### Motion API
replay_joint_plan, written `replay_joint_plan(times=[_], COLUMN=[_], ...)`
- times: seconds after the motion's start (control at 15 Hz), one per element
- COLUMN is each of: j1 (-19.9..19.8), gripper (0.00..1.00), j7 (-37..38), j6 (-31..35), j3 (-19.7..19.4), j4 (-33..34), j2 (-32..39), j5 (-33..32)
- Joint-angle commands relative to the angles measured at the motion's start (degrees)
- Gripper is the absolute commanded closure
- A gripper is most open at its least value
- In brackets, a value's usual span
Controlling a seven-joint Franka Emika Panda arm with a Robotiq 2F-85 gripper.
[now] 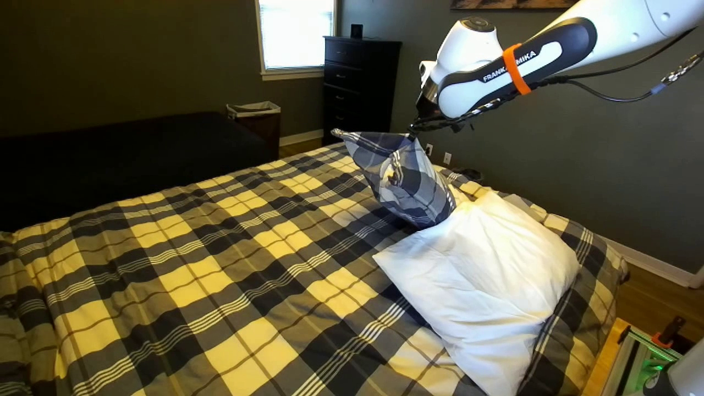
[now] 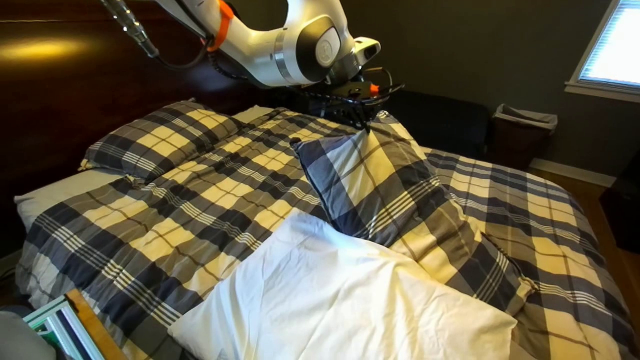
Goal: Move the white pillow forward, then put the checked pillow on the white pillow
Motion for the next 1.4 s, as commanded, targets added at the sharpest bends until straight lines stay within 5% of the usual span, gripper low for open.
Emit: replay_joint_plan(times=[0.0,0.47,1.33], j1=[-1.33,-4.06,-8.27], gripper=[1.00,1.00,1.00], j7=[0.13,-6.57,-9.93], j6=[1.86,10.13,13.08], j3=[0.03,0.41,0.91], j4=[1.35,3.00,13.57], j2=[0.14,-1.91,-1.04], j5=[-0.95,-0.13,4.66])
